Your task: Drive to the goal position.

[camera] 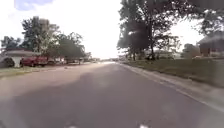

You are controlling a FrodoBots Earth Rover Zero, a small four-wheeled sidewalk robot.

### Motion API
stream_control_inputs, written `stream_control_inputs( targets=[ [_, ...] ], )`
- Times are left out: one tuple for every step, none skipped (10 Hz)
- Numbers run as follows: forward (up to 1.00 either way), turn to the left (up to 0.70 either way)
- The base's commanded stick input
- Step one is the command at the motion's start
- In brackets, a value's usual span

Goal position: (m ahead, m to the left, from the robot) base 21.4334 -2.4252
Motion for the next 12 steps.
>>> stream_control_inputs(
  targets=[
    [1.0,0.0],
    [1.0,0.0],
    [1.0,-0.01],
    [1.0,-0.06],
    [1.0,-0.03],
    [1.0,0.0],
    [1.0,0.0],
    [1.0,0.0],
    [1.0,0.0],
    [1.0,0.0],
    [1.0,0.0],
    [1.0,0.0]
  ],
)
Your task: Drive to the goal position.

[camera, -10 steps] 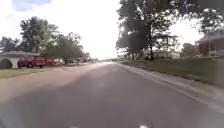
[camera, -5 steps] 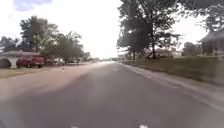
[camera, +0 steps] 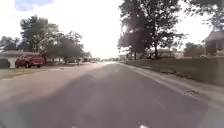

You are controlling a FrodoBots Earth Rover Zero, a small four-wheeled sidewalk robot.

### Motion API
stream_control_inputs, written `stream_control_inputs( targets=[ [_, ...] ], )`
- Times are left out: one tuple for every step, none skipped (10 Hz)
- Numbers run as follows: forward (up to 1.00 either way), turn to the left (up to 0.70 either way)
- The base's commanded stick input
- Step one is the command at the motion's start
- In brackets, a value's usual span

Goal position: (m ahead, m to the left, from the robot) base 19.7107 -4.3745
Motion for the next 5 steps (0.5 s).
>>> stream_control_inputs(
  targets=[
    [1.0,0.0],
    [1.0,0.0],
    [1.0,0.0],
    [1.0,0.0],
    [1.0,0.0]
  ],
)
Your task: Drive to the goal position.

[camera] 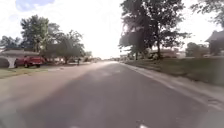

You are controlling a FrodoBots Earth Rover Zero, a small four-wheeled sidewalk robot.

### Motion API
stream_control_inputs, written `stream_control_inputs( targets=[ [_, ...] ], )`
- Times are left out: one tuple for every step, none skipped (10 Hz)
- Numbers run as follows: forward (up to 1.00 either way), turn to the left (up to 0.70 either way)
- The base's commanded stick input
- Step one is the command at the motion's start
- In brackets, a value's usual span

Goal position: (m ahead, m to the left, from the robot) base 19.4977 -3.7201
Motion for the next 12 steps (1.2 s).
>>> stream_control_inputs(
  targets=[
    [1.0,0.0],
    [1.0,0.0],
    [1.0,0.0],
    [1.0,0.0],
    [1.0,0.0],
    [1.0,0.0],
    [1.0,0.0],
    [1.0,0.0],
    [1.0,0.0],
    [1.0,0.0],
    [1.0,0.0],
    [1.0,0.0]
  ],
)
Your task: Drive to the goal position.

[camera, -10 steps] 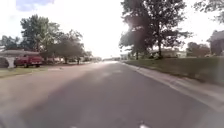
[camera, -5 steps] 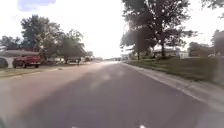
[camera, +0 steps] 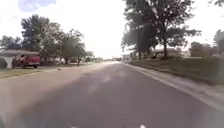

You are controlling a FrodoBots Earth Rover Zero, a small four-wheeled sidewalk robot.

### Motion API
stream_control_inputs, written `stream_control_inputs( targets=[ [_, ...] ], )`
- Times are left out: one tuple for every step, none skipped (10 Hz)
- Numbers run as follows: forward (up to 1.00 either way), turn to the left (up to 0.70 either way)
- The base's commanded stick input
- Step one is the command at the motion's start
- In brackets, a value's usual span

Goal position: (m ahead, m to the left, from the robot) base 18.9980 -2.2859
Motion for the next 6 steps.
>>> stream_control_inputs(
  targets=[
    [1.0,0.0],
    [1.0,0.0],
    [1.0,0.0],
    [1.0,0.0],
    [1.0,0.0],
    [1.0,0.0]
  ],
)
